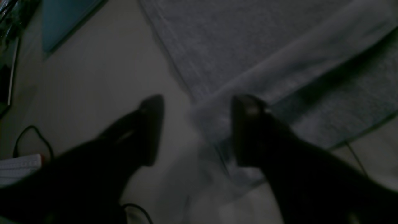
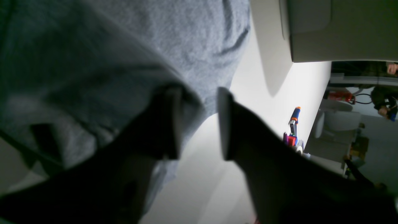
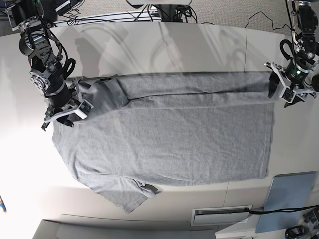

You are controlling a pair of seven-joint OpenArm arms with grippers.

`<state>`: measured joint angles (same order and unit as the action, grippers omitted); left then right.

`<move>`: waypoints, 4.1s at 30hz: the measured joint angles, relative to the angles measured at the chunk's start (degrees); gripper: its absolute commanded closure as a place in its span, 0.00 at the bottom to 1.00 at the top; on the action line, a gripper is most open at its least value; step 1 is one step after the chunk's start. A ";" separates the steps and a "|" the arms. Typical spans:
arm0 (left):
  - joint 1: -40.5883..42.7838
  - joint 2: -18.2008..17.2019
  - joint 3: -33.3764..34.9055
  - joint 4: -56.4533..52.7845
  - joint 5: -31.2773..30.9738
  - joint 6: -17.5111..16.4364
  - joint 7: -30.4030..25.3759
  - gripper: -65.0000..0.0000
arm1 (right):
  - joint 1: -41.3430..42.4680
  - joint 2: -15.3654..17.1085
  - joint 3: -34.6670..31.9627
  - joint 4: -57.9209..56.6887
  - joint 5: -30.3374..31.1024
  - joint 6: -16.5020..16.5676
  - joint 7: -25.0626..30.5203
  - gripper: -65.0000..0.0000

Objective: Fold the T-shirt properly
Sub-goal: 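Lay the lifted shoulder edge down over the shirt body with both grippers, then release the shirt and raise both grippers away, then move both grippers to the hem corners and grasp them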

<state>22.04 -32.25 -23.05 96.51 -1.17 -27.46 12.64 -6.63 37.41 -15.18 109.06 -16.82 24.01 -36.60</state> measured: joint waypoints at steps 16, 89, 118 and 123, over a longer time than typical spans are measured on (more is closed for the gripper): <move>0.15 0.72 -0.02 -0.04 -18.86 0.70 9.66 1.00 | -0.68 -0.68 0.96 -0.24 10.54 -12.57 -8.72 1.00; 23.52 3.65 -11.30 -3.34 -27.12 -12.04 18.23 1.00 | -39.89 -7.76 5.73 4.07 -5.68 -23.76 -7.96 1.00; -24.06 -1.64 7.06 -21.73 -27.02 8.04 17.92 0.49 | -17.09 -7.87 14.75 10.60 15.39 -16.70 -3.02 0.62; -35.36 -1.46 12.02 -35.52 -26.93 7.78 18.23 0.49 | -13.16 -9.05 14.80 5.35 19.96 -14.99 -5.42 0.62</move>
<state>-13.32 -33.71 -11.03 60.99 -28.10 -19.68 30.87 -19.79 28.36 -0.38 114.41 3.14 9.02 -42.02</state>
